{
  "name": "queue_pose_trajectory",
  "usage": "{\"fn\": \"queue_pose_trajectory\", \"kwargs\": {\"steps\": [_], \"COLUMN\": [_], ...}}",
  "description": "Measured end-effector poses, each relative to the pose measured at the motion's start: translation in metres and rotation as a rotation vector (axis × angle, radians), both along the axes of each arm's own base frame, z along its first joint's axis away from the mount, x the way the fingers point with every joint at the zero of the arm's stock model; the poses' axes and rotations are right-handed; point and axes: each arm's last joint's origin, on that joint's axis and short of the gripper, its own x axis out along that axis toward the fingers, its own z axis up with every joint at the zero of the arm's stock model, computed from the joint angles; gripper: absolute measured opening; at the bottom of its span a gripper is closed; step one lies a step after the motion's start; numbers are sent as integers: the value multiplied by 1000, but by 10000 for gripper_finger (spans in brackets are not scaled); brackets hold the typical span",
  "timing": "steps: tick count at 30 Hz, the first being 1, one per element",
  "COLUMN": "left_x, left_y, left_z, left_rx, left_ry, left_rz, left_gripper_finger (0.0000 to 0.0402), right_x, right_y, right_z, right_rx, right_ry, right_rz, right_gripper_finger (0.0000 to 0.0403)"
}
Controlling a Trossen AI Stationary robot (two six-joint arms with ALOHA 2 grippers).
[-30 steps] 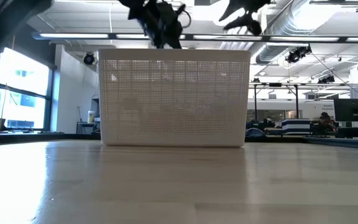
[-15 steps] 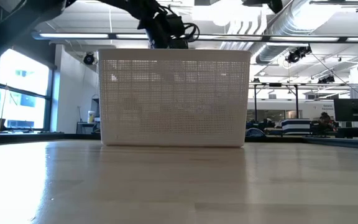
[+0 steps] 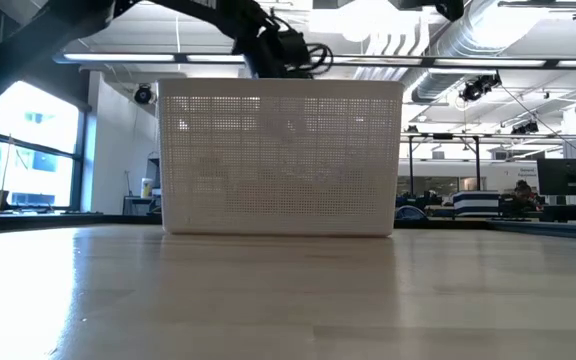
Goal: Pick & place medical supplies in basket/bin
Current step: Put the mailer bag into the white bin
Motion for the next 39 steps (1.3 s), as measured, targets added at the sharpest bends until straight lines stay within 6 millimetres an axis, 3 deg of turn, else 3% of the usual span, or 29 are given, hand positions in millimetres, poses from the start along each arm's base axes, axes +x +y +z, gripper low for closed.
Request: {"fn": "queue_pose_trajectory", "kwargs": {"steps": [13,26,31,39], "left_x": [13,21,19,19], "left_y": [-6,-1,-2,-1], "left_z": [-26,-23,-24,-24], "left_rx": [-59,11,16,58], "left_ry": [69,-8,13,36], "left_rz": [-32,-69,-101,-110], "left_gripper_finger": [385,345,288,149], "right_x": [0,-1,-1,-2], "right_y": [3,1,0,-1], "right_z": [-3,-3,-3,-3], "right_rx": [47,21,16,25], "right_ry": [6,30,35,33], "right_rz": [79,1,-23,-55], "right_gripper_finger": [179,177,170,154]}}
